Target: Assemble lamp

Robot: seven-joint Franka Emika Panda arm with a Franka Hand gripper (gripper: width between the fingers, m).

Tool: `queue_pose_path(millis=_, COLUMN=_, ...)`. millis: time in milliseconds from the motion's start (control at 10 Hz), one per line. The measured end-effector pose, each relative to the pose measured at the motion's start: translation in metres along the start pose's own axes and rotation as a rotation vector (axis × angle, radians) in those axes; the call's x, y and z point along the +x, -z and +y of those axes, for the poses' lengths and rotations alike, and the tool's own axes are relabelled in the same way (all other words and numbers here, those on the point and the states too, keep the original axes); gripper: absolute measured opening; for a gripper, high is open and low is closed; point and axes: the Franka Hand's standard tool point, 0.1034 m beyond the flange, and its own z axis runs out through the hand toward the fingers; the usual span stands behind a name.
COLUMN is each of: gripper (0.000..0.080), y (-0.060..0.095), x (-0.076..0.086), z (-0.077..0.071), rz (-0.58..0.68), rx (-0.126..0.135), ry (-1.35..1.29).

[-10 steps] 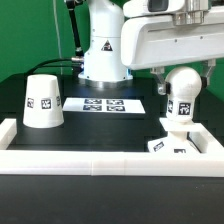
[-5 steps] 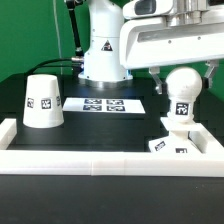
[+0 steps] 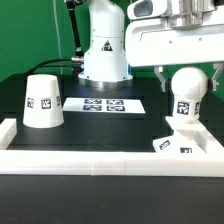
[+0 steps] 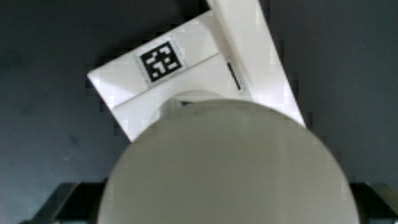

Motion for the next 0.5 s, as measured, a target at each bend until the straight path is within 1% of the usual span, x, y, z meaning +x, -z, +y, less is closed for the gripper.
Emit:
queue_pose_path(millis=100, gripper=0.0577, y=-0.0001, x=-0.0002, z=-0.0002, rz=0.0, rx=0.0, ry=-0.042)
queue_pose_path(millis=300, gripper=0.0577, y=-0.0001, x=-0.0008, z=-0.001, rz=-0.004, rx=0.005, ry=-0.22)
queue_pose_path(millis=400, gripper=0.0577, y=0.0, x=-0.0009, z=-0.0014, rz=-0.004, rx=0.005, ry=-0.247)
queue_pose_path(millis=500, gripper=0.0577, y=0.0, x=-0.001, z=-0.0016, rz=-0.009, rx=0.011, ry=-0.323)
